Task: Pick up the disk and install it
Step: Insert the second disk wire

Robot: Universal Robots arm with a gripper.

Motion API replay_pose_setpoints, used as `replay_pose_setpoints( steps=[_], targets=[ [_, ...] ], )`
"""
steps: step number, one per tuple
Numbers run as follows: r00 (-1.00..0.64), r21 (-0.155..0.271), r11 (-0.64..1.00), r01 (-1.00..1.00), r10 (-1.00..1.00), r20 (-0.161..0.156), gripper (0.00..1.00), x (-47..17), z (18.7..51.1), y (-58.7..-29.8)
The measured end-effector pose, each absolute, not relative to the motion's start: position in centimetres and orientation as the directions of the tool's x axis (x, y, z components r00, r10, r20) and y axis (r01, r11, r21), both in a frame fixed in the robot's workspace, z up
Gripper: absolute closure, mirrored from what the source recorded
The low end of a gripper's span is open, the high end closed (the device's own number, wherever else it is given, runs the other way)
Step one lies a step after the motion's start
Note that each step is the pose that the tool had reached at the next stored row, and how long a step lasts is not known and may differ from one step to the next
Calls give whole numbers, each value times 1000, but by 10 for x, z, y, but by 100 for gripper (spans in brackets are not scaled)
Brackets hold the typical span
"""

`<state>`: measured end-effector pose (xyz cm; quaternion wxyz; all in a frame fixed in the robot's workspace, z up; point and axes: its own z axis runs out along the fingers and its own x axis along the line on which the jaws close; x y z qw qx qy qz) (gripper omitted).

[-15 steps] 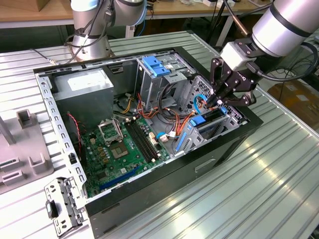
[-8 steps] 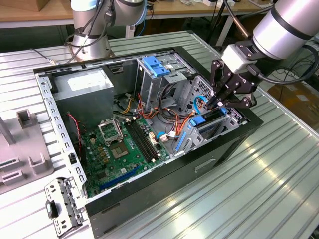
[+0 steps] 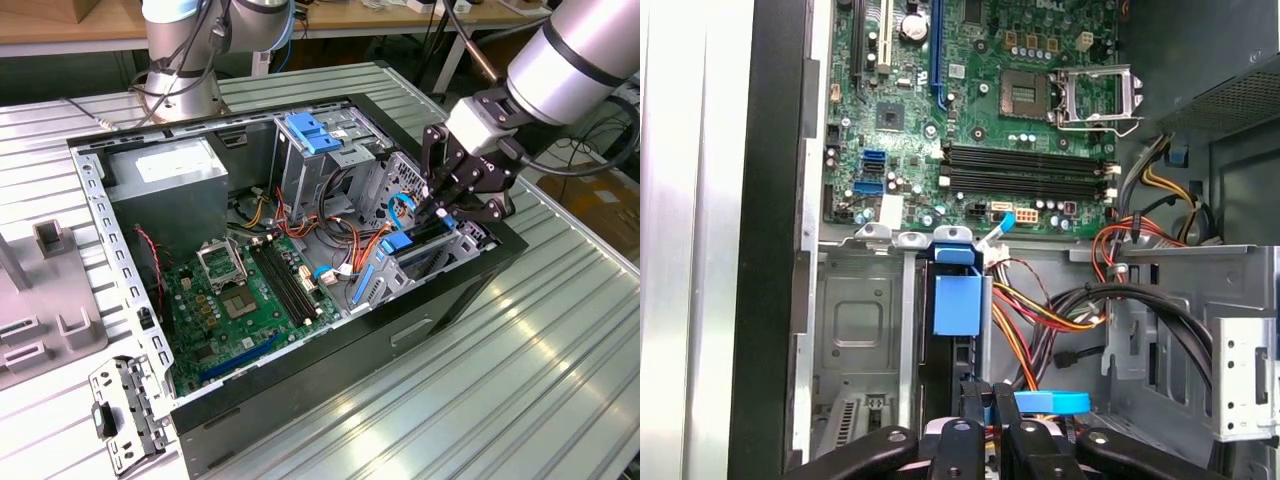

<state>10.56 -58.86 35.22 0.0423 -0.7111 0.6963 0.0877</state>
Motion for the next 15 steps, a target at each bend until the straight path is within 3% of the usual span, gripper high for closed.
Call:
replay_pose_setpoints(
  steps=[15],
  targets=[
    [15,62,-27,-998,-983,-184,84,106,348,-593]
  ],
)
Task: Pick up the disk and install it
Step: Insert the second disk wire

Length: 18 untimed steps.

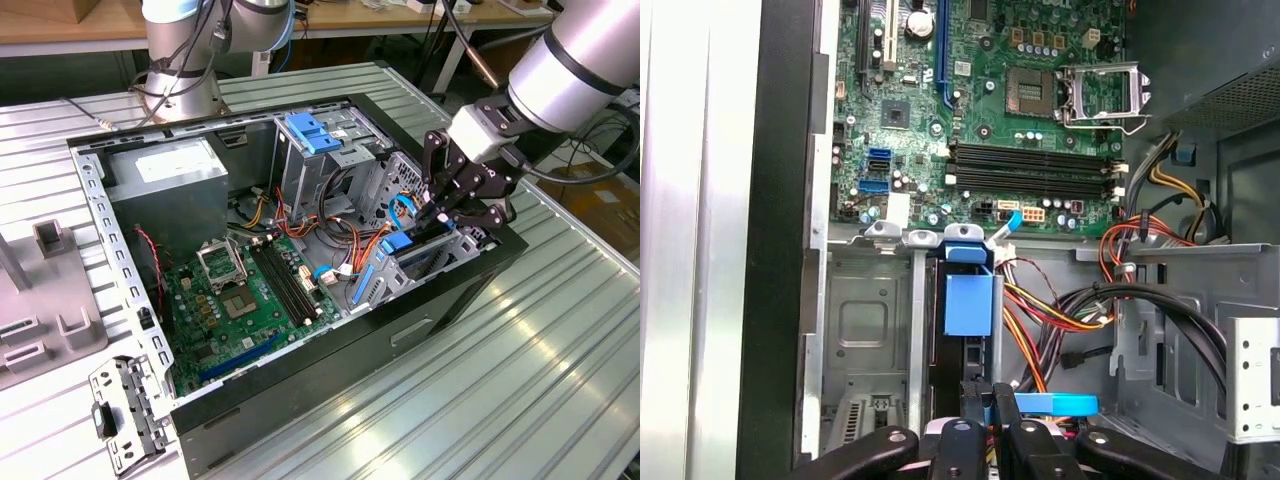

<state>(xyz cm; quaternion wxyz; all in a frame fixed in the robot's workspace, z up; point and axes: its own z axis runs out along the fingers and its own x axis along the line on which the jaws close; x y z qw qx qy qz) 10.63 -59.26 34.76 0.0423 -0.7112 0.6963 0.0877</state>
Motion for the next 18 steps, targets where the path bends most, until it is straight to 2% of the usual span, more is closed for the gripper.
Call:
replay_pose_setpoints(
  steps=[18],
  targets=[
    [18,62,-30,-998,-983,-184,84,106,344,-595]
  ],
)
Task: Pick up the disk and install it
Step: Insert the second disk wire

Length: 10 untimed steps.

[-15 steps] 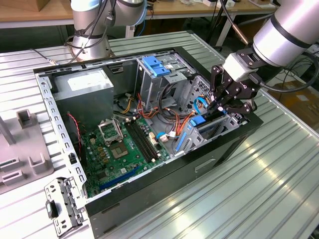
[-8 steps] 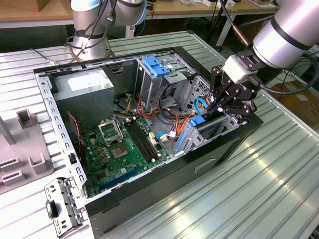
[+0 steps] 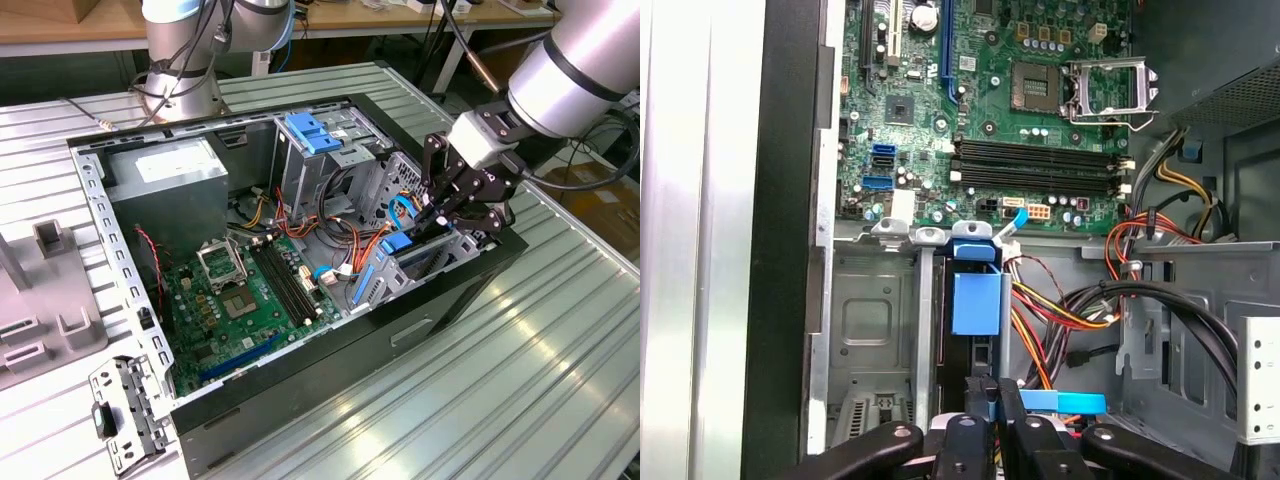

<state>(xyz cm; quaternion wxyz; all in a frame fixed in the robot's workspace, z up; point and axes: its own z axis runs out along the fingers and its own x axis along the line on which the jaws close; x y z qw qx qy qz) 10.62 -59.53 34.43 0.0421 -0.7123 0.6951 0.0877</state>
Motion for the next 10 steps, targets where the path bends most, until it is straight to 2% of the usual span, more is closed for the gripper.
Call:
replay_pose_setpoints(
  steps=[10],
  targets=[
    [24,62,-36,-997,-983,-184,84,110,342,-597]
  ],
)
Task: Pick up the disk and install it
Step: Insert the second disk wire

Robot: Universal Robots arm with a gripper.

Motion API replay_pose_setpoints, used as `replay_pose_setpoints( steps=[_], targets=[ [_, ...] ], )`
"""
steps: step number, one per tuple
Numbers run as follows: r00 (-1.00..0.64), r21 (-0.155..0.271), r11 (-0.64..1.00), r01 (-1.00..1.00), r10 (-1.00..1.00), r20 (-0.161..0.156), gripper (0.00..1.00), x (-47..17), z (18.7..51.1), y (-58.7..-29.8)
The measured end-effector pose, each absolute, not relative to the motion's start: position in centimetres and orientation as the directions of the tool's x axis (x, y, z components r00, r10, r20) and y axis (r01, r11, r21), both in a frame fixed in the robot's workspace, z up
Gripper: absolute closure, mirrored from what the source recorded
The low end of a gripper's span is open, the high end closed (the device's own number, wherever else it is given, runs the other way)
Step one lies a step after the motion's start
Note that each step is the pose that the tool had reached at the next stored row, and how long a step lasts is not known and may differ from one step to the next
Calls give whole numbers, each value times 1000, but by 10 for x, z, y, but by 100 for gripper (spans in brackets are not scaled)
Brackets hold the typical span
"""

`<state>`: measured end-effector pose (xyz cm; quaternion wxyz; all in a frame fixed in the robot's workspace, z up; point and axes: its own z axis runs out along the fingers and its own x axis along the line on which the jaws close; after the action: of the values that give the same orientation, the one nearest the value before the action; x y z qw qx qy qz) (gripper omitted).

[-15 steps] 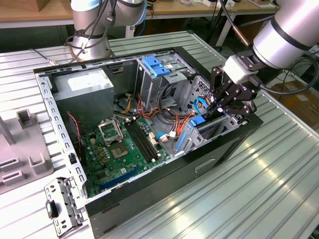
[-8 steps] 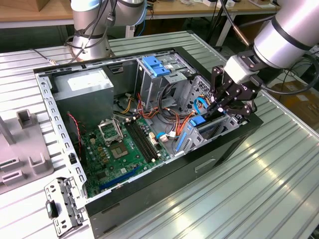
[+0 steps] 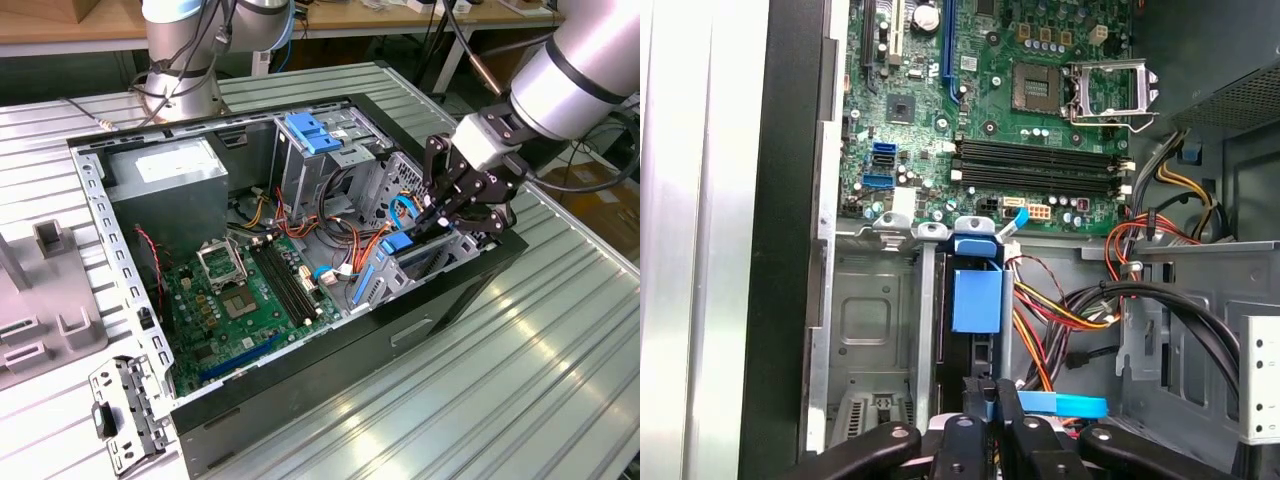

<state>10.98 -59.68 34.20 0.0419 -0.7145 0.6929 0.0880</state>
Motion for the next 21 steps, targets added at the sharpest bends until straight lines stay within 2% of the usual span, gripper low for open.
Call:
replay_pose_setpoints(
  steps=[4,6,14,15,16,17,19,21],
  targets=[
    [24,62,-36,-997,-983,-184,84,110,342,-597],
    [24,62,-36,-997,-983,-184,70,110,342,-597],
    [24,62,-37,-997,-981,-190,70,110,353,-596],
    [24,62,-37,-997,-981,-192,71,110,353,-596],
    [24,62,-37,-997,-981,-194,78,110,353,-596],
    [24,62,-37,-997,-980,-195,78,110,352,-595],
    [24,62,-37,-997,-980,-197,89,110,352,-595],
    [24,62,-37,-997,-980,-199,89,110,350,-595]
  ],
)
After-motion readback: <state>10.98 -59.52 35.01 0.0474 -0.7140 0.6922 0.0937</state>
